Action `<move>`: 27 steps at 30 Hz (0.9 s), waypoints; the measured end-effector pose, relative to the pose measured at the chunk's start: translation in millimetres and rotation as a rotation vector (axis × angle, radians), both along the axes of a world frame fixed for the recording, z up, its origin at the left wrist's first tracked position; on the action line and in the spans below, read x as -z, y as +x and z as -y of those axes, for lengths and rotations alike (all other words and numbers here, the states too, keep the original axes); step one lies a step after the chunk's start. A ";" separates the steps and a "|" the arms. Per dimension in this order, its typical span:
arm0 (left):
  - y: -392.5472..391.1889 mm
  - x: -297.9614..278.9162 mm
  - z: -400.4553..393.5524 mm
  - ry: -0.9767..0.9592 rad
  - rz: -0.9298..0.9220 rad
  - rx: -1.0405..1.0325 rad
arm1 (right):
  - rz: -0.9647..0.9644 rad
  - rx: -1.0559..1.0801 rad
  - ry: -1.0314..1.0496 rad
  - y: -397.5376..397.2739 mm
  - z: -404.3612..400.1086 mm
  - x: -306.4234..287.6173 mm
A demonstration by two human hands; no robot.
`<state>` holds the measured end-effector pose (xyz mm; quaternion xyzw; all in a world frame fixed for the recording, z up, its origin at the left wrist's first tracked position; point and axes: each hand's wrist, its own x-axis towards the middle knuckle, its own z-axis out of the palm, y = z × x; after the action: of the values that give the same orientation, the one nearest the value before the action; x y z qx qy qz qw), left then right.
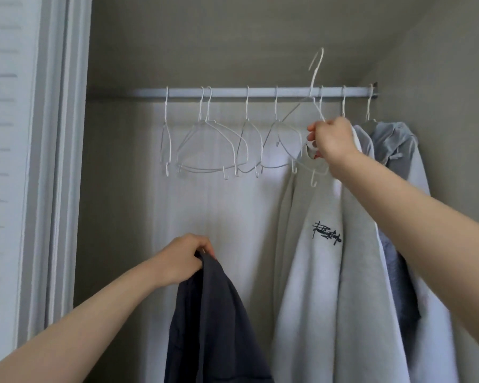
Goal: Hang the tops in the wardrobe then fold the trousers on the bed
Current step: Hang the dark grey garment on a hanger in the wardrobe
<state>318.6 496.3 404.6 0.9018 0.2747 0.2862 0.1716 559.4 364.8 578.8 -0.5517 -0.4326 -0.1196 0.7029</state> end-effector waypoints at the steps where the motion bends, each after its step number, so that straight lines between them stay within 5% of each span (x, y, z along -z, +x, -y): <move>1: 1.9 4.4 1.4 -0.036 -0.024 -0.032 | -0.009 -0.012 0.028 -5.5 11.8 11.8; 6: 1.5 14.8 31.7 -0.400 -0.321 -0.203 | -0.063 -0.145 0.036 -30.6 82.0 86.0; 12: 3.2 19.9 92.8 -0.801 -0.421 -0.046 | -0.265 -0.352 -0.096 -35.7 183.8 163.1; 20: 1.9 65.3 151.0 -0.547 0.257 -0.364 | -0.607 -0.964 -0.445 -26.9 298.9 246.1; 27: -37.4 111.9 167.4 -0.419 0.268 -0.613 | -0.630 -1.184 -0.542 -17.1 366.6 268.6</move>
<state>281.2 328.9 292.6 0.6782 0.5587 0.3770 0.2927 542.3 -1.8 310.2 -0.3882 -0.4502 0.5573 0.5796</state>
